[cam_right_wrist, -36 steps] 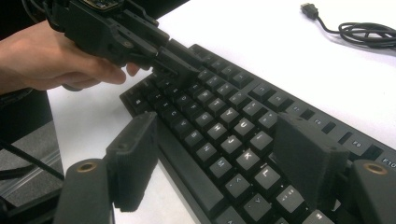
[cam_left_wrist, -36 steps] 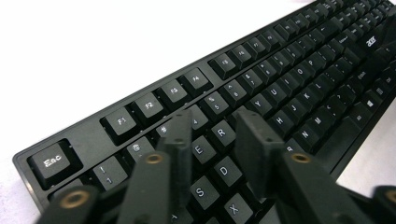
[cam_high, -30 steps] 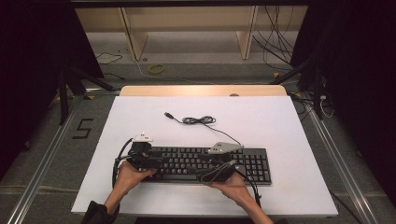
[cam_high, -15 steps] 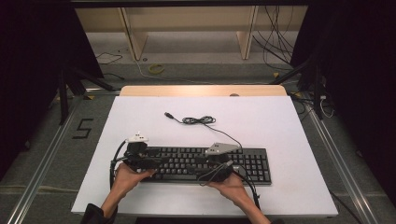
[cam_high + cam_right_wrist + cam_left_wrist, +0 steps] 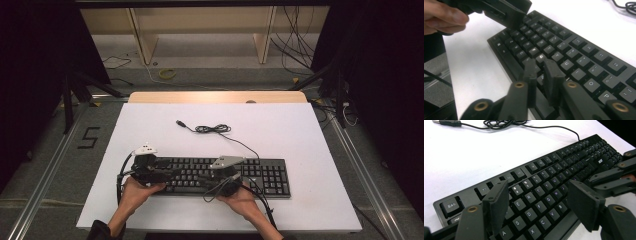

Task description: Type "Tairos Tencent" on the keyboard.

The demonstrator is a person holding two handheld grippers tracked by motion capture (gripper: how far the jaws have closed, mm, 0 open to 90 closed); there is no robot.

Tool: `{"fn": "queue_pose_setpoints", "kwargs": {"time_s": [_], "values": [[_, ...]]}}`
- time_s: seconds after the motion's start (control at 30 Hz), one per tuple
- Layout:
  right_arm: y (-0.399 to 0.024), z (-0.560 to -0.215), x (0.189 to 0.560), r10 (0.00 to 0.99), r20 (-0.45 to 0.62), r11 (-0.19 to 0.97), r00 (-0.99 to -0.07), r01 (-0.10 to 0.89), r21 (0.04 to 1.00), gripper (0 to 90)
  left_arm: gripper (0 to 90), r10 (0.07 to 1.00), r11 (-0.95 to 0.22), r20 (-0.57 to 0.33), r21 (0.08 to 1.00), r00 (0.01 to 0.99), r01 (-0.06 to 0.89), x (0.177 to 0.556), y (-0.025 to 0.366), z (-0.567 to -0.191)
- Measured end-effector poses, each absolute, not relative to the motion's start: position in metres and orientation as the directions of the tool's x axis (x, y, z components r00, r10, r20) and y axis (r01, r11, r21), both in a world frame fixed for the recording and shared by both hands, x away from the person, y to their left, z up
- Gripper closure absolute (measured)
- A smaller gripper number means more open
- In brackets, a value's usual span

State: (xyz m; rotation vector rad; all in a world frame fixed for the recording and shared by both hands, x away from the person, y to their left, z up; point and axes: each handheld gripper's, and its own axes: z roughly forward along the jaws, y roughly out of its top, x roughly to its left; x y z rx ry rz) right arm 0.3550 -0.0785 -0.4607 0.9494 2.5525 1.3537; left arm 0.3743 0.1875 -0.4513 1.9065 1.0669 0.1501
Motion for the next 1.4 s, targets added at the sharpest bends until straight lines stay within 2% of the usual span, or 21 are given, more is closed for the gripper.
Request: {"fn": "queue_pose_setpoints", "kwargs": {"time_s": [0.37, 1.4], "values": [[-0.07, -0.469, 0.362, 0.58, 0.184, 0.435, -0.794, 0.493, 0.754, 89.9, 32.0, 0.719, -0.193, -0.304, 0.776, 0.625, 0.6, 0.365, 0.188, -0.45], [-0.061, -0.48, 0.366, 0.584, 0.166, 0.478, -0.795, 0.502, 0.721, 90.0, 30.8, 0.71, -0.195, -0.298, 0.787, 0.637, 0.586, 0.355, 0.187, -0.453]]}}
